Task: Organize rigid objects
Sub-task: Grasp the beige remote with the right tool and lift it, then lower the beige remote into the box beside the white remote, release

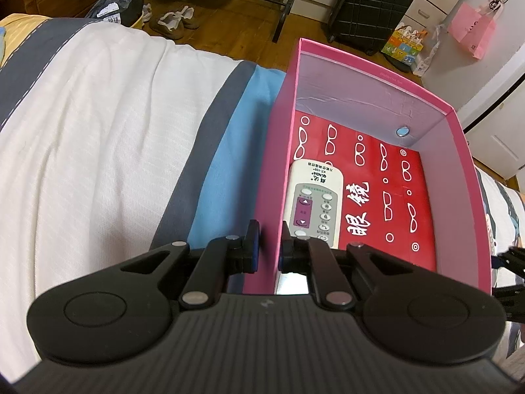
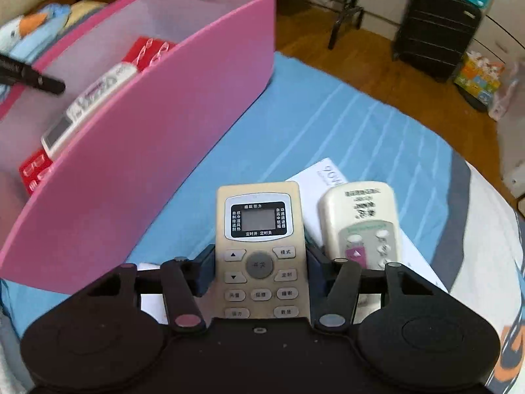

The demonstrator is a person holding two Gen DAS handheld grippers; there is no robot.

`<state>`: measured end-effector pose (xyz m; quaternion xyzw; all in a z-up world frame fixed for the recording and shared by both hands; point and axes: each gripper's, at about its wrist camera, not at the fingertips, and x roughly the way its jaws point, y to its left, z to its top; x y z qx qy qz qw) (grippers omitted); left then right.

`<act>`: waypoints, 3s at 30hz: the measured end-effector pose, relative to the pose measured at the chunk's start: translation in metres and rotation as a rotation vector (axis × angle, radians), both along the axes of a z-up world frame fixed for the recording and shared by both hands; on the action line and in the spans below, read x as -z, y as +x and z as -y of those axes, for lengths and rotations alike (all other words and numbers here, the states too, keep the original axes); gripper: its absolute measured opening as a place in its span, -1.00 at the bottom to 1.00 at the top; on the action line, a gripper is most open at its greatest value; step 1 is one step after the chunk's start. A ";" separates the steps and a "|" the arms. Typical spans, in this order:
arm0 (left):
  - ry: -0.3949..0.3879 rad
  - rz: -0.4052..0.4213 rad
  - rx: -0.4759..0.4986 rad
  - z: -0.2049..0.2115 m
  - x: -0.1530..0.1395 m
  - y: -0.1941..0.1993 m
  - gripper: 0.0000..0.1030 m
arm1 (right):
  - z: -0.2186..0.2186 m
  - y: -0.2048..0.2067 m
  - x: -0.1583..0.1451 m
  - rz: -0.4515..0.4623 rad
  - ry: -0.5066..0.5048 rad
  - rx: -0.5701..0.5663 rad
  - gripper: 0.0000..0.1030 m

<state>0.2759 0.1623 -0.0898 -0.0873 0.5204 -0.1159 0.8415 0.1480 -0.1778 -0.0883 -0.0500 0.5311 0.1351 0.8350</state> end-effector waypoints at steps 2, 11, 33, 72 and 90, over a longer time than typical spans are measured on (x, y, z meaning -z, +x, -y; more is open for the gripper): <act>0.001 0.000 0.000 0.000 0.000 0.000 -0.82 | 0.004 -0.008 -0.010 0.007 0.054 0.029 0.19; 0.004 0.003 -0.001 0.000 -0.001 -0.002 -0.82 | 0.008 -0.048 -0.069 0.188 0.188 0.085 0.19; -0.003 0.014 -0.004 0.000 -0.001 -0.005 -0.82 | -0.139 0.060 -0.079 0.001 0.311 0.093 0.19; -0.020 0.009 0.001 -0.001 0.002 -0.002 -0.80 | -0.138 0.089 0.006 -0.140 0.337 0.728 0.17; 0.007 -0.006 -0.004 0.002 0.007 0.000 -0.80 | -0.097 0.022 -0.109 0.095 0.337 0.188 0.00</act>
